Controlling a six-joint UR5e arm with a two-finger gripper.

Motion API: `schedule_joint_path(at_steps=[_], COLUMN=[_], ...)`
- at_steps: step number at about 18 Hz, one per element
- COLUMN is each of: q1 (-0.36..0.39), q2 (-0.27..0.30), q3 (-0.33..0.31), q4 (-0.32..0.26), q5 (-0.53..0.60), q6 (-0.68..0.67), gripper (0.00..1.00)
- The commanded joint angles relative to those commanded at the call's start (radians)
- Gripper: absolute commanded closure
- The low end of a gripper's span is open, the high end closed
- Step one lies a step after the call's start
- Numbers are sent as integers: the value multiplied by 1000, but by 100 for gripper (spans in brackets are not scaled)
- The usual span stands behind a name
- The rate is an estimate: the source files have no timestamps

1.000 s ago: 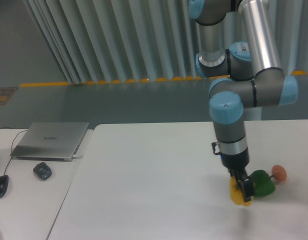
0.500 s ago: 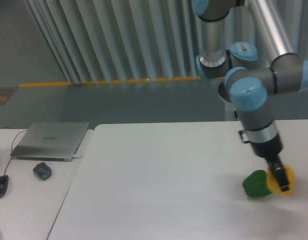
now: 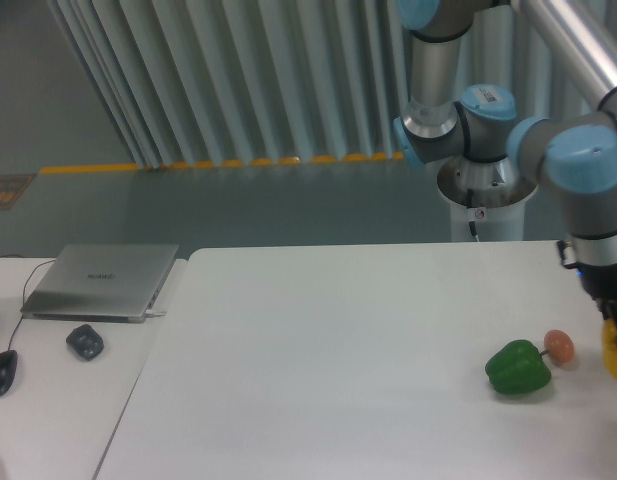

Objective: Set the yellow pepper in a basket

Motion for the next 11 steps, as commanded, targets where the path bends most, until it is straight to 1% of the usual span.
schedule_joint_path(at_steps=[3,6,11], q1=[28,60,89], q2=[-21,-29,-55], q3=[6,14,52], q4=[2,2,2], q5=[-26,-92,-127], q6=[-55,-51,-49], gripper=[37,37,37])
